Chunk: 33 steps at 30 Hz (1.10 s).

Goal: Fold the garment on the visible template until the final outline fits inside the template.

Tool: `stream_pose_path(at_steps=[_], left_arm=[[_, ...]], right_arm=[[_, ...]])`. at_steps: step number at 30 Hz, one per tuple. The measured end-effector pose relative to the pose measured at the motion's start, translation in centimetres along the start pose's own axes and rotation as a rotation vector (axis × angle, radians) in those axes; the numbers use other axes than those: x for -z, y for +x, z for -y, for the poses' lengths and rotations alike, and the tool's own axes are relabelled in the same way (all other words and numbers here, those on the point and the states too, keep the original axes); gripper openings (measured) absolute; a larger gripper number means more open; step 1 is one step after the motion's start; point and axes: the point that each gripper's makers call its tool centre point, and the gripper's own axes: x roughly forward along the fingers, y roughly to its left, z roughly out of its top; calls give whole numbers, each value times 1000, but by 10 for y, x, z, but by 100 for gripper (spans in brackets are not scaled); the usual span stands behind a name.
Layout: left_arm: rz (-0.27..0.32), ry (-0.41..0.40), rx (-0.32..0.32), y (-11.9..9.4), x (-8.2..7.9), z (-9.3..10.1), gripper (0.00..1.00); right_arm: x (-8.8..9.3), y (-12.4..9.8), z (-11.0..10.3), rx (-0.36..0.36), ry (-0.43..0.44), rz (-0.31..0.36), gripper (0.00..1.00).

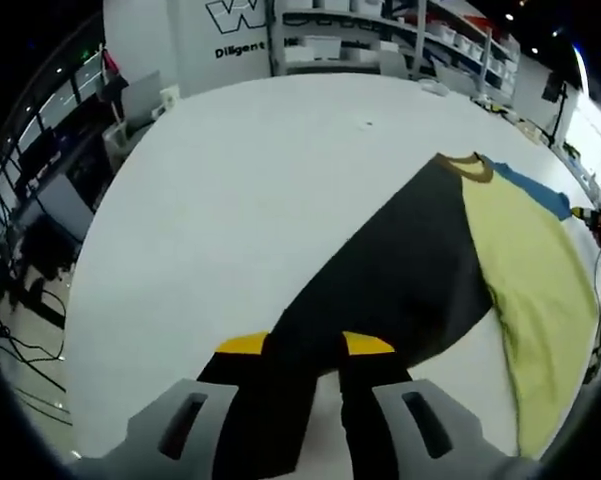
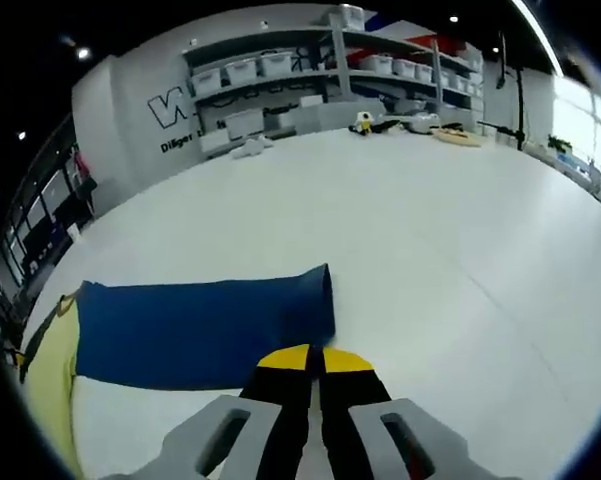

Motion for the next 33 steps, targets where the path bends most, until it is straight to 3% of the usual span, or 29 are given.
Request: stream_pose_path(at_steps=[3,7,8,10,11,12,14,16,17,19,21,26,30,31,33], left_arm=[[-3,-5,-1,0,0,0,27],[-9,-4,-8,0,0,-2,27],[-9,-6,-8,-1,0,-2,27],[-14,-6,-6,-1,0,0,25],[-12,6,-2,-2,-1,2,24],[-7,27,1,-3,-2,3,23],[-10,30,2,-2,-1,2,23],[-11,24,-2,-2,-1,0,26],[-11,11,-4,-2,-1,-1,27],[-11,10,-5,-3,-1,-3,27],[-10,13,-6,-4,0,-5,28],[-15,0,-9,-5,4,-13,29],[-21,-11,-7,-6,8,-18,30],[-21,-14,-8,-6,8,-19,31],[-17,-31,-9,-7,10,-21,33]], right_arm=[[1,-1,0,-1,-47,-37,0],[-5,-12,30,167,-88,-52,0],[-21,-13,26,160,-120,11,0],[-39,-16,15,166,-208,57,0],[-43,-11,-2,101,-198,84,0],[-44,-5,-31,-9,-202,85,0],[-42,4,-70,-126,-268,82,0],[-36,10,-99,-211,-286,73,0],[-31,14,-115,-236,-338,62,0],[-26,19,-140,-306,-339,62,0],[-16,26,-152,-320,-386,33,0],[3,33,-165,-346,-410,-22,0],[19,34,-150,-316,-502,-86,0],[15,33,-148,-315,-468,-58,0],[13,33,-143,-308,-479,-47,0]])
